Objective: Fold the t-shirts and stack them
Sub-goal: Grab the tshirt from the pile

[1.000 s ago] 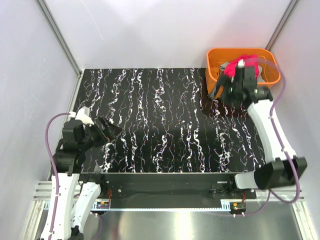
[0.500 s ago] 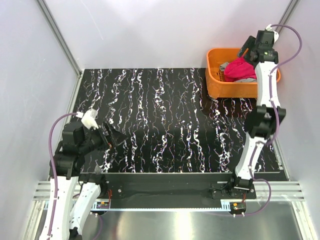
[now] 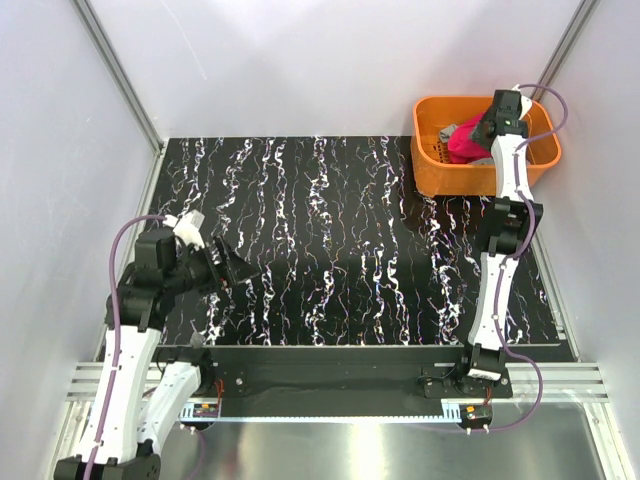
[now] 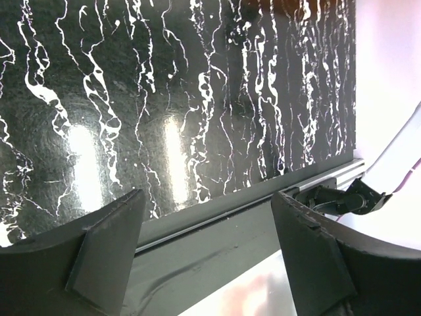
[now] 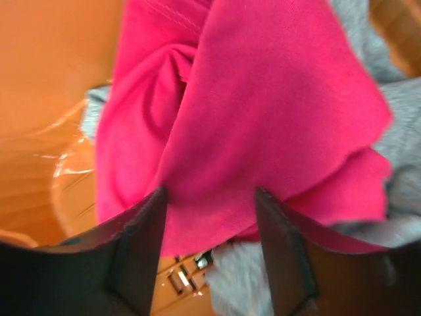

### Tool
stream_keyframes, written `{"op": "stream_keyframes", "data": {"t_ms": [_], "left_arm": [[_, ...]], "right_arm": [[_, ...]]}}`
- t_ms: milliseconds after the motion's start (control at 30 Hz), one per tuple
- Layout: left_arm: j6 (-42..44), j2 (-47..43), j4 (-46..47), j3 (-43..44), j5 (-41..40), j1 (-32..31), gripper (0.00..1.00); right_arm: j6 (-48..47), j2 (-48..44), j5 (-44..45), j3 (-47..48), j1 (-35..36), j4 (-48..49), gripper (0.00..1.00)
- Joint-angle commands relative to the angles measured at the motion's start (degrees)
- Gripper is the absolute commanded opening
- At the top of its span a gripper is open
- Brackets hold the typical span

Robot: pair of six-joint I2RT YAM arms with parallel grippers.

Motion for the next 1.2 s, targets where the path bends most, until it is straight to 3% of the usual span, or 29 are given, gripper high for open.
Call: {"op": "stream_keyframes", "data": {"t_ms": [0,67,167,200,233,400,467,567,933,1067,1167], "left_arm": [[1.1,1.4,1.0,2.7,0.9,-0.3,0.84],[1.2,1.9,1.0,3.1,1.0,-0.3,0.84],[1.0,2.7,1.0,3.8,1.3,-0.3,0.83],[1.0,3.2,0.9,4.0,1.4,-0.3,0.82],[1.0,3.4,1.1,4.1,1.4,-0.3,0.81],[-0.5,4.8,2.0,5.8,2.0,-1.0,0.83],[-2.3,4.8,3.7,6.2,2.8,-1.4,0.93],[-3.9,4.2,6.3,7.7,1.6,-1.9,0.97],[-10.7,0.7,8.6,6.3,1.5,-3.2,0.96],[-13.0,-0.1,11.9,7.0,1.7,-3.2,0.98],[-14.9,0.8,13.8,8.6,2.6,-3.2,0.99]], "right_arm": [[1.9,2.0,0.8,3.3,-0.1,4.5,0.53],[1.7,3.2,1.5,4.2,-0.2,5.4,0.47],[1.3,3.5,1.1,5.8,-0.2,6.3,0.2],[1.5,3.3,1.0,6.3,-0.2,6.3,0.02],[1.5,2.0,1.4,6.3,-0.3,6.3,0.0],[5.2,-5.4,2.6,8.8,-0.2,6.5,0.0],[6.8,-9.5,1.9,10.1,-0.3,6.7,0.0],[8.7,-15.9,1.2,10.3,-0.2,7.7,0.0],[16.9,-35.0,-10.1,8.4,1.5,9.9,0.0],[23.0,-41.4,-21.6,0.5,4.3,9.8,0.0],[23.3,-47.0,-27.7,-9.9,11.5,8.3,0.0]]}}
